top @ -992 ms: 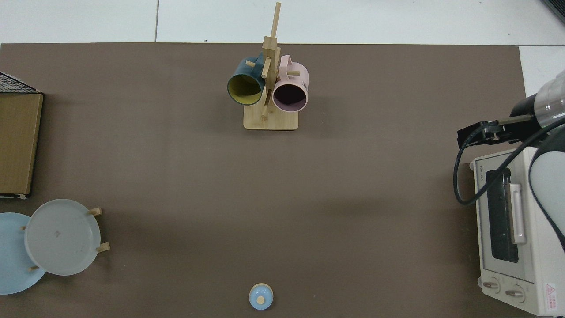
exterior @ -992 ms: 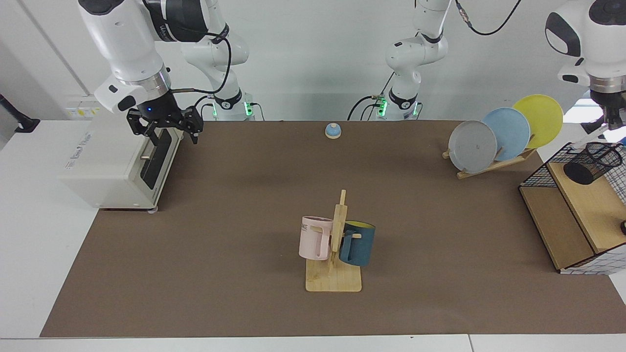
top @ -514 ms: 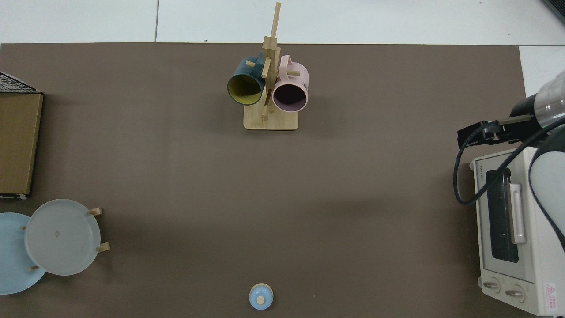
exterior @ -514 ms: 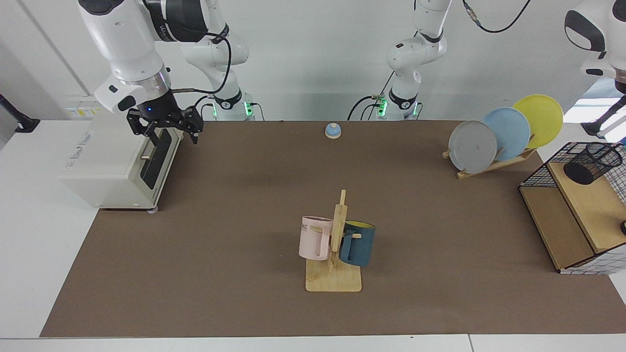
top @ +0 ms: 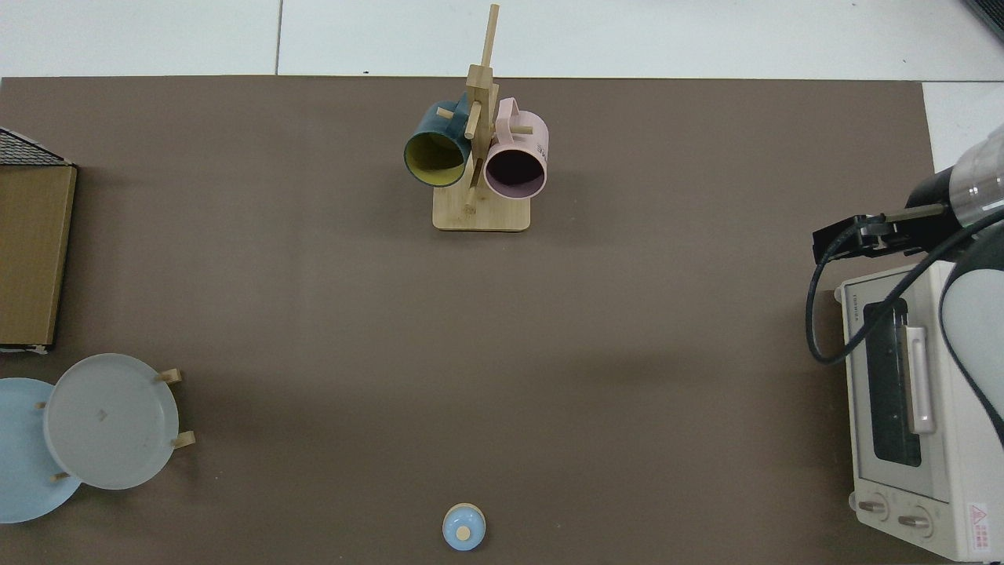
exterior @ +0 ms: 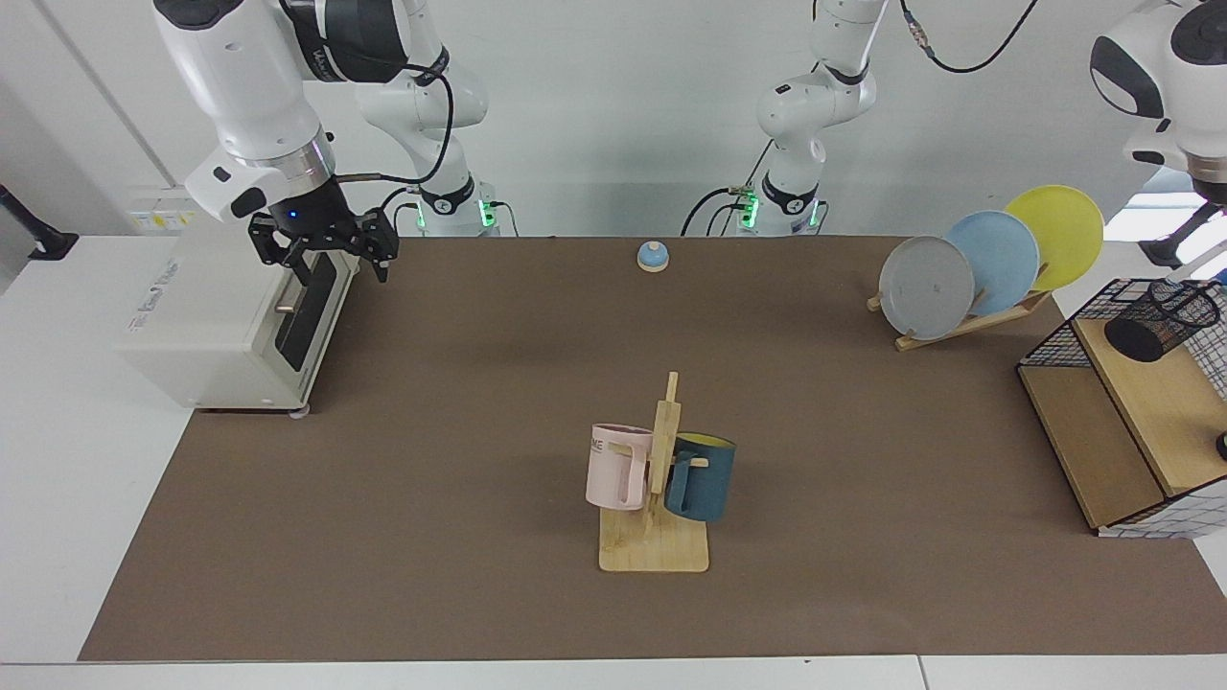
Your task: Put markers into pen holder
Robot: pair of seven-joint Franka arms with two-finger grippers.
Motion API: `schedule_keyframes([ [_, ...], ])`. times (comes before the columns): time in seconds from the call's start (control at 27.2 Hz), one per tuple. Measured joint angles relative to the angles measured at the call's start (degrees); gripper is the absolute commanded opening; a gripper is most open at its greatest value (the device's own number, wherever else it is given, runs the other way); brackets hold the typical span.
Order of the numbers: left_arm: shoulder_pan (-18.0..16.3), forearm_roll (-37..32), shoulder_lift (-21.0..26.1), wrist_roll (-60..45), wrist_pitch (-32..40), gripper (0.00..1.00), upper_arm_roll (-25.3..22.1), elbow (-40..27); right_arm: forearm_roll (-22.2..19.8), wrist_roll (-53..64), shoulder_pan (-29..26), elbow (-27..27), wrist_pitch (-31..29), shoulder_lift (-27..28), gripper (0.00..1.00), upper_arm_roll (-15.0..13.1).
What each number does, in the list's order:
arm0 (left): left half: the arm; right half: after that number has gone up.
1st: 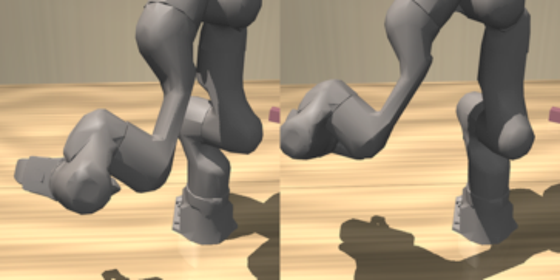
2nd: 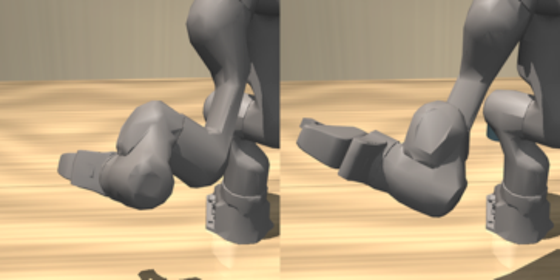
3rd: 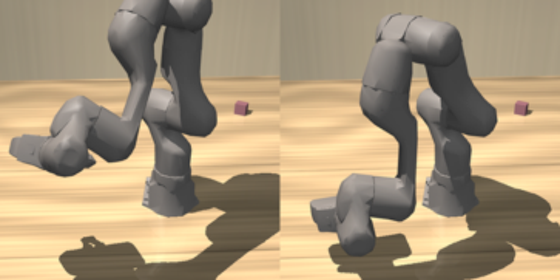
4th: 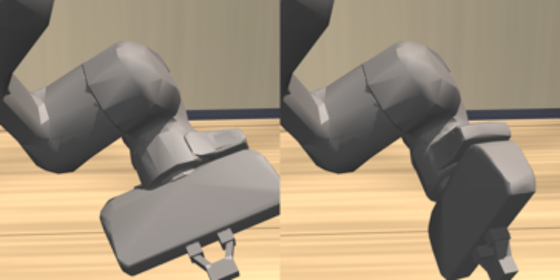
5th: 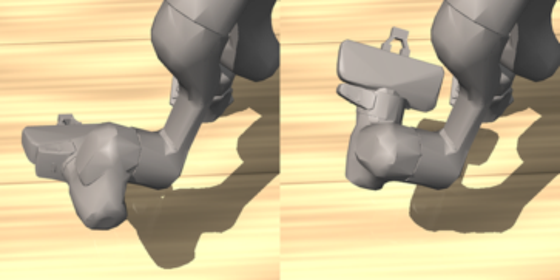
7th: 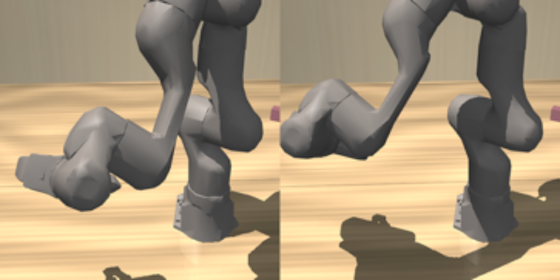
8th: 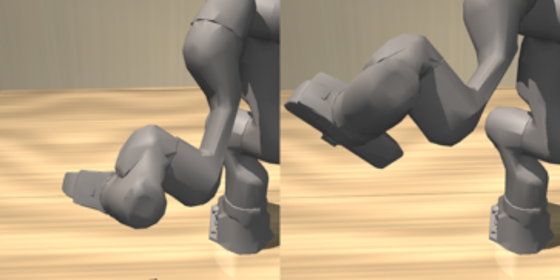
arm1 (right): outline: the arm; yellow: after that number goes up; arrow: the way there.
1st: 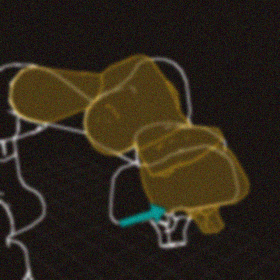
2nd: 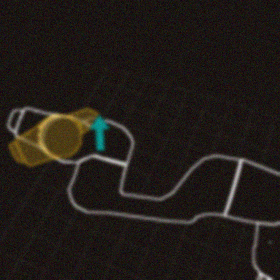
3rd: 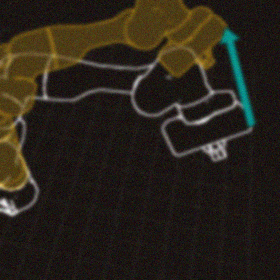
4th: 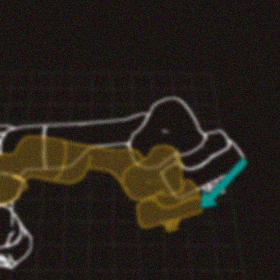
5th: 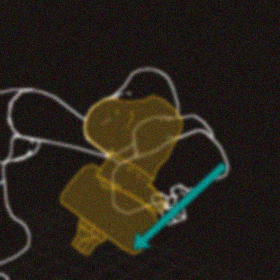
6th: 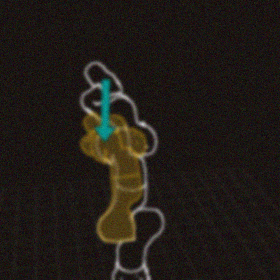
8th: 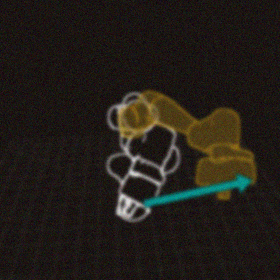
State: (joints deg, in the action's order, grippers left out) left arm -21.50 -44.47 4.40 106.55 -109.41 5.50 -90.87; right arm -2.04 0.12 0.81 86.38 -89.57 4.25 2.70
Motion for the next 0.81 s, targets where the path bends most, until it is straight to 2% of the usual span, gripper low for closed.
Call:
schedule_keyframes([
  [0.26, -0.86, -0.10, 0.03, 0.00, -5.43, 0.00, -0.50, -1.73, 0.00, 0.00, 0.00, 0.00, 0.00, 0.00, 1.00, 0.00],
  [0.48, -3.37, -0.73, 0.06, -0.74, -12.51, 0.00, -0.58, -5.08, 0.00, 0.00, 0.00, 0.00, 0.00, 0.00, 1.00, 0.00],
  [0.77, -3.90, -0.83, -0.20, -2.31, -13.10, 0.00, -0.50, -7.04, 0.00, -0.01, 0.00, 0.00, 0.00, 0.00, 1.00, 0.00],
  [0.81, -3.91, -0.94, -0.31, -2.74, -13.07, 0.12, -0.48, -7.35, 0.00, -0.01, 0.00, 0.00, 0.00, 0.00, 1.00, 0.00],
])
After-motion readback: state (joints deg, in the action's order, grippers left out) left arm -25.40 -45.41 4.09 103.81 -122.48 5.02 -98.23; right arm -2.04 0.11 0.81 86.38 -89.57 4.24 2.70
